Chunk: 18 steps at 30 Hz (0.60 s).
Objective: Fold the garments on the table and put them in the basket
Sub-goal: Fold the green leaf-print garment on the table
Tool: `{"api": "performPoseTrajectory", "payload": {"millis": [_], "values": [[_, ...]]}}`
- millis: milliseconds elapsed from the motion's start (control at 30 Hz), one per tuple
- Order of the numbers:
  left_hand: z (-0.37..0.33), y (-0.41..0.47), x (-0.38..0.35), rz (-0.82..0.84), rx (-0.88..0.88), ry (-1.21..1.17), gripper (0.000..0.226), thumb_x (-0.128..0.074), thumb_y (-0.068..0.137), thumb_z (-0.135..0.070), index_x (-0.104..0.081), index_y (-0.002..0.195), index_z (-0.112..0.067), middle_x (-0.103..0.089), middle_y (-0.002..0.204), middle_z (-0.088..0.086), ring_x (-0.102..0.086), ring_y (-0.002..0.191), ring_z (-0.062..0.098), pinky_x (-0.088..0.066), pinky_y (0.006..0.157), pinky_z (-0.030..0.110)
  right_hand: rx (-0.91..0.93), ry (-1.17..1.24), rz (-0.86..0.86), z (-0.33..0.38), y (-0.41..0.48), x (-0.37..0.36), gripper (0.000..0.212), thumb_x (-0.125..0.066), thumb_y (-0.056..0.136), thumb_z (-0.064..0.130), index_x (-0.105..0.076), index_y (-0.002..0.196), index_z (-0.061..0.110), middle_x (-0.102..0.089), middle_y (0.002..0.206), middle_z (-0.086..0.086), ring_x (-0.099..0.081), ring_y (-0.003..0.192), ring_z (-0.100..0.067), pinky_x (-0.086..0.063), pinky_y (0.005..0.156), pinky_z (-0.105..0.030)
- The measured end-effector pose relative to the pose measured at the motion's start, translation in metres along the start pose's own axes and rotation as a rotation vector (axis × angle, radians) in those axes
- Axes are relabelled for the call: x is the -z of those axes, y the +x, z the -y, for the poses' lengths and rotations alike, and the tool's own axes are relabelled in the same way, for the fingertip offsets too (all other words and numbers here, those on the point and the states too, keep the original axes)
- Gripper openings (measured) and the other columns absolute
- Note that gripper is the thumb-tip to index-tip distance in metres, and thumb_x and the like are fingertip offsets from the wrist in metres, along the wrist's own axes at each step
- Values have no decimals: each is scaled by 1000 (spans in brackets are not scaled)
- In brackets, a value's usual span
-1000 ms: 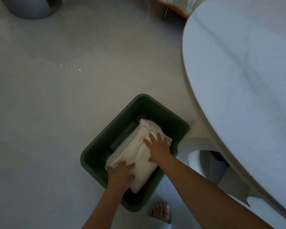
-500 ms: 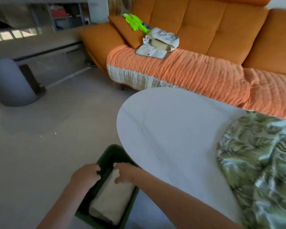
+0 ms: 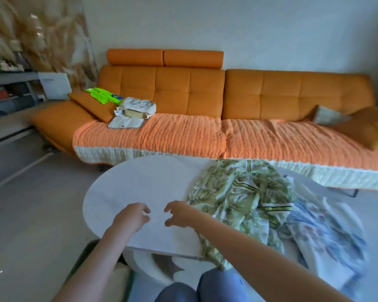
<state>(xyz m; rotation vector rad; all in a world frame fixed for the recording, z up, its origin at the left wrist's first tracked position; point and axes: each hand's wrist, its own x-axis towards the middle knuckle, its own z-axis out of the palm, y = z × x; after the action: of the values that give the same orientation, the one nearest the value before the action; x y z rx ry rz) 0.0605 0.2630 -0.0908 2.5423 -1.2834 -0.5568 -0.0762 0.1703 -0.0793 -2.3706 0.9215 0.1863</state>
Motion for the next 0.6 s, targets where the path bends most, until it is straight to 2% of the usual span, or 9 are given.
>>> {"api": "performPoseTrajectory", "payload": {"millis": [67,167,233,300,367,433,500,533,600], "values": [[-40,2,-21,37,-118,-16,29,-50,93,-25,-57,121,-23,-59,121,2,-58,107,19,-46,92,30,-102,-5,-71,-43,-14,12,51,-60,88,22,-44,136,14,-43,141,-7,-46,125,-24,-39,99,-31],[-87,7,-55,104,-249,-18,32,-47,95,-23,-55,127,-23,-56,127,3,-57,110,19,-45,91,28,-258,-79,-167,-103,-34,25,46,-56,89,29,-46,132,14,-48,135,-8,-50,120,-27,-45,96,-37],[-110,11,-77,154,-315,-35,35,-52,93,-25,-53,129,-22,-56,129,2,-57,112,18,-46,91,29,-390,-118,-202,-139,-46,28,53,-54,89,42,-41,135,17,-39,142,-10,-39,129,-29,-37,103,-42],[-127,8,-95,211,-362,-48,41,-54,93,-27,-50,133,-24,-55,130,2,-56,112,18,-45,89,29,-514,-103,-193,-172,-55,23,69,-51,88,54,-28,145,22,-18,154,-9,-20,140,-34,-24,111,-48],[-136,6,-109,249,-406,-65,46,-54,92,-30,-44,138,-28,-48,138,0,-51,120,18,-43,95,29,-574,-42,-178,-198,-62,13,75,-48,87,57,-19,148,23,-14,156,-7,-16,142,-34,-19,114,-48],[-138,6,-117,266,-425,-93,49,-53,93,-34,-40,140,-32,-44,142,-1,-47,125,17,-41,100,32,-562,-16,-174,-211,-65,2,67,-45,91,47,-19,148,22,-26,152,-5,-23,140,-31,-19,114,-46],[-137,8,-120,262,-403,-116,51,-49,95,-36,-35,143,-28,-41,145,0,-47,126,16,-40,102,31,-510,-10,-234,-214,-63,-7,56,-44,93,23,-27,146,23,-40,146,-5,-32,135,-27,-23,114,-42],[-137,10,-121,250,-387,-132,51,-46,97,-36,-32,145,-25,-41,146,1,-50,122,14,-40,99,29,-487,8,-295,-213,-60,-11,54,-41,90,10,-36,142,23,-50,137,-5,-42,128,-26,-30,110,-40],[-139,14,-119,227,-348,-215,51,-39,99,-39,-29,146,-22,-42,144,4,-57,106,12,-41,86,27,-442,93,-409,-208,-52,-16,59,-36,83,-4,-53,130,27,-64,118,-1,-57,108,-23,-47,93,-34]]}}
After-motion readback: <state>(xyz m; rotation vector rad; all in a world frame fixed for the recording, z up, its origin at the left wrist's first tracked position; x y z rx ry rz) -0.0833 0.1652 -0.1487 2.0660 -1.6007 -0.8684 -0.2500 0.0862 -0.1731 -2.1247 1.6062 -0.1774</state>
